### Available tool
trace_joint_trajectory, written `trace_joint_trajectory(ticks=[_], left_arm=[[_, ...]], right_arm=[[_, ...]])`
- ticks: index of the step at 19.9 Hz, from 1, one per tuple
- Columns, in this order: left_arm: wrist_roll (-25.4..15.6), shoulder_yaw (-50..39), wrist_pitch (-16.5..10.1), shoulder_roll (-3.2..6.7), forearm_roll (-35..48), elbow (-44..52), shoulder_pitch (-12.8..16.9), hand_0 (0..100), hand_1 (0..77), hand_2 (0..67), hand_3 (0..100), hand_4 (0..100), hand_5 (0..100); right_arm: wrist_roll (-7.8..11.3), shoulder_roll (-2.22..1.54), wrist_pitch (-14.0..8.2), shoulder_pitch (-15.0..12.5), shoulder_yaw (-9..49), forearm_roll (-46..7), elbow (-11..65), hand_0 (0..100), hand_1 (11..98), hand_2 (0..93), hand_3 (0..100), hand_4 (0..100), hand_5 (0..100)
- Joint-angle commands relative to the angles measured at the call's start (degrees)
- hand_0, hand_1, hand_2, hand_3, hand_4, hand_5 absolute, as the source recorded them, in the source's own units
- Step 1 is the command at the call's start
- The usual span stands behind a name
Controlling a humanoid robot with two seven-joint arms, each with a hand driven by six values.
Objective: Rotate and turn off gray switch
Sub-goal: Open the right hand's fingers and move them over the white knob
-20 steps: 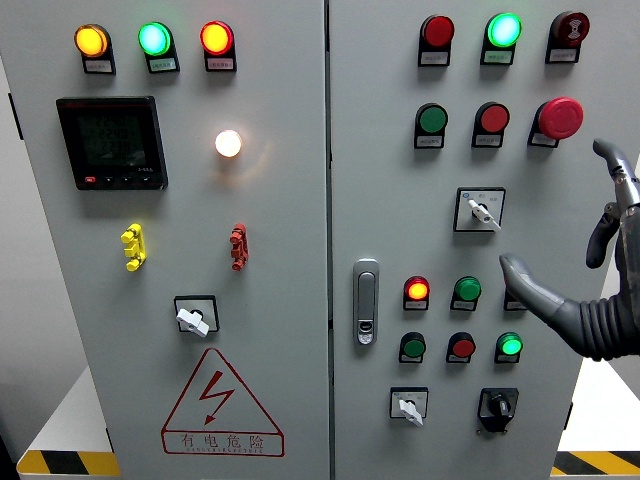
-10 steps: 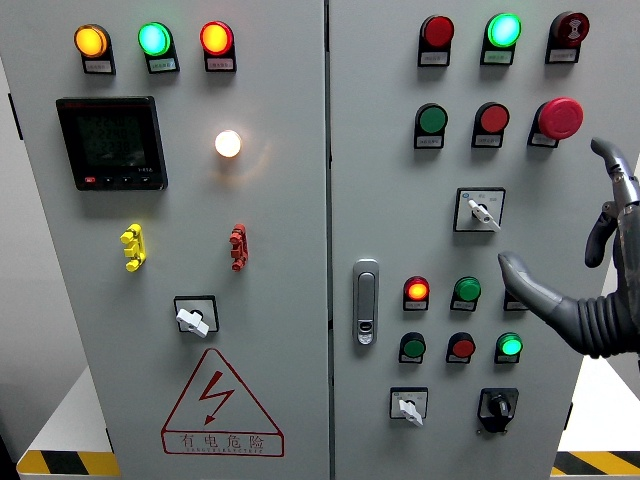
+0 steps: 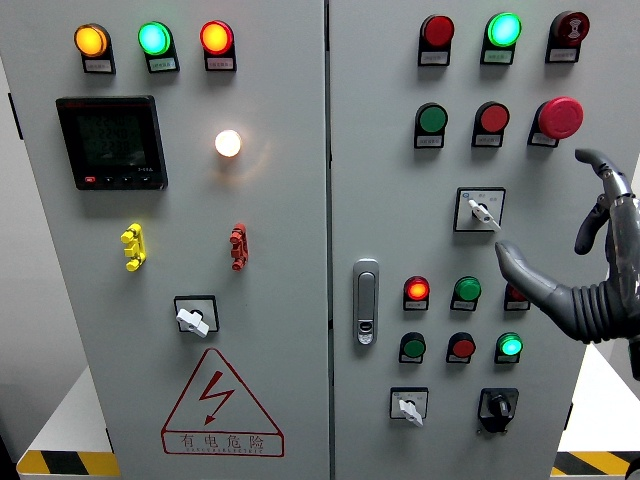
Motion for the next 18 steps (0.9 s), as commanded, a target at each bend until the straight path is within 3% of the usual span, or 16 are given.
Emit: trace_joint_trajectory(ticks=[1, 8, 18], left_arm=[[0.0, 0.0, 0.0, 0.00, 0.0, 0.0, 0.0, 0, 0.0, 13.2, 18, 9, 12], [0.0, 0.0, 0.0, 0.00, 0.1, 0.0, 0.0, 0, 0.0, 13.2, 18, 9, 12], [0.0, 0.0, 0.0, 0.00, 0.1, 0.0, 0.0, 0, 0.0, 13.2, 18, 9, 12]], right_arm=[[-0.65, 0.00, -0.1, 0.9, 0.0, 0.3, -1.6, 0, 37.9, 44.8, 82, 99, 95], [-1.18, 0.00, -0.2, 3.2, 0.0, 0.3, -5.8, 0, 37.3, 56.5, 84, 99, 96], [-1.18, 0.00, -0.2, 6.9, -0.2, 0.3, -10.9, 0, 36.9, 59.3, 85, 99, 96]])
